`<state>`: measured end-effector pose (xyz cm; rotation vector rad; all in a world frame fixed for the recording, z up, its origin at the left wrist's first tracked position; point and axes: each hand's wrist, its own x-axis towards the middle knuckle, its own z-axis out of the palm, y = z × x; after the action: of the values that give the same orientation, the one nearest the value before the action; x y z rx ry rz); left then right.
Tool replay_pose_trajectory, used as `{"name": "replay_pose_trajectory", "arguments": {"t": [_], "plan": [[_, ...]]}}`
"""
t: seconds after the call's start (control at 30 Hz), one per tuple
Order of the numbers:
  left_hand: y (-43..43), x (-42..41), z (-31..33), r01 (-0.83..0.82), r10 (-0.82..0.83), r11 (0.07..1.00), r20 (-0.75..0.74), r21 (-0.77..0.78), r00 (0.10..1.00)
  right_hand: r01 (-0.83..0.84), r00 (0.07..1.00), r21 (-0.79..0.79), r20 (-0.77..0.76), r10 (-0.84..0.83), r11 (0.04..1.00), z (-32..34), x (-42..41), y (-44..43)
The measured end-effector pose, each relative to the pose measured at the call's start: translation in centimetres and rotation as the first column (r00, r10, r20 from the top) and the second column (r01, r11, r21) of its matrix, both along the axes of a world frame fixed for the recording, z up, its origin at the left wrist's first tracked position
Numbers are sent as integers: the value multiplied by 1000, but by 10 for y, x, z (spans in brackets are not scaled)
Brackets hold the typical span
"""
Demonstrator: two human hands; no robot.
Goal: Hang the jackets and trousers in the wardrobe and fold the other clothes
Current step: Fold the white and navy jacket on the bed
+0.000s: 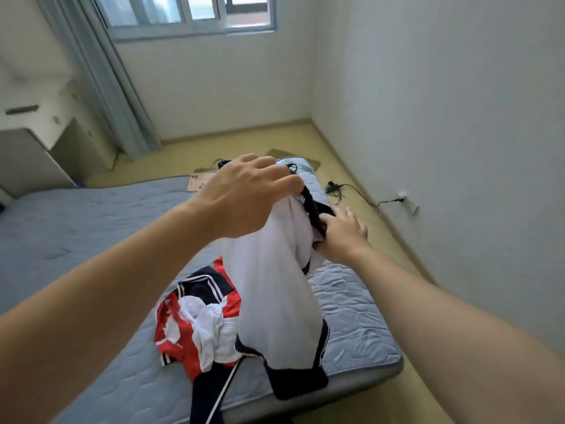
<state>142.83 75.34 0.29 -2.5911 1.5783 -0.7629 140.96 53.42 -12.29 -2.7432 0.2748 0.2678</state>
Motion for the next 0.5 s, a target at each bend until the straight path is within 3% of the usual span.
{"name": "replay_pose_trajectory", "arguments": {"t": [0.07,0.17,0.27,0.5], "plan": [[-4,-6,19,-30,29,999,48,31,998,5,998,23,-62,-3,1000,23,-10,-13],[-5,-10,36,-82,79,995,75,47,994,-27,999,97,-37,31,995,52,-23,-34],[1,-3,45,-146,145,988,43,39,989,-53,999,23,-12,53,998,85,-30,-51],[7,29,53,-297,291,954,-306,29,906,-60,974,-239,199,109,969,168,-35,-77]]}}
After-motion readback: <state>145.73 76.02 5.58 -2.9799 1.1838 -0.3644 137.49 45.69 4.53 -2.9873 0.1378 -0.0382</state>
